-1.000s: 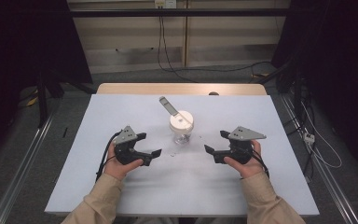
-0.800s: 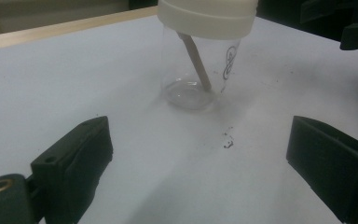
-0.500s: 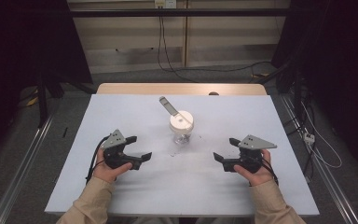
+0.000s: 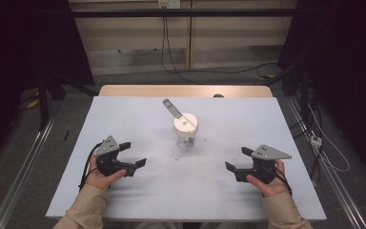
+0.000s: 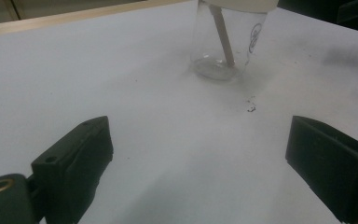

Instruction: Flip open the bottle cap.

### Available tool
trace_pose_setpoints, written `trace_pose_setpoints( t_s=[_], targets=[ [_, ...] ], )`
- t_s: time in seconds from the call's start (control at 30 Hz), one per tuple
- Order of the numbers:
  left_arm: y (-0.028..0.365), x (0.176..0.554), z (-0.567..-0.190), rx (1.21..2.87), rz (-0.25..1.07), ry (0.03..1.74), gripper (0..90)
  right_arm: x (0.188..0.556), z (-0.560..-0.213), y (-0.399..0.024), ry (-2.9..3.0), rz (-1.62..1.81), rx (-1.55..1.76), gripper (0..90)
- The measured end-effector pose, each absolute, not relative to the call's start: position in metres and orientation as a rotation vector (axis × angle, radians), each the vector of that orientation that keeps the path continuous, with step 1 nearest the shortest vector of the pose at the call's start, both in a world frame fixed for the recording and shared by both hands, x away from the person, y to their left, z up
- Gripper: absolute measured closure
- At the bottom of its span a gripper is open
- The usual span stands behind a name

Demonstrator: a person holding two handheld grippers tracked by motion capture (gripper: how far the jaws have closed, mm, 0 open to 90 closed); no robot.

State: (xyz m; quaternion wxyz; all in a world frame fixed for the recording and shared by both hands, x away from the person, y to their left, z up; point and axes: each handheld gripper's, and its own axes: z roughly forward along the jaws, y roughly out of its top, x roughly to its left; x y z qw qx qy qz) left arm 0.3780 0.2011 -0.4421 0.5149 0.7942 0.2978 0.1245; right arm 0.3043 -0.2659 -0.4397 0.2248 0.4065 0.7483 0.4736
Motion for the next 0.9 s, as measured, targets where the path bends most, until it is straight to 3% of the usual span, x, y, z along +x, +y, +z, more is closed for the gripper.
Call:
trace_pose_setpoints(
  t_s=[0.9],
  targets=[
    [0.218, 0.372, -0.444, 1.918, 0.313, 0.745, 6.9, 0.294, -0.45, -0.278, 2.06, 1.285, 1.146, 15.0]
  ],
)
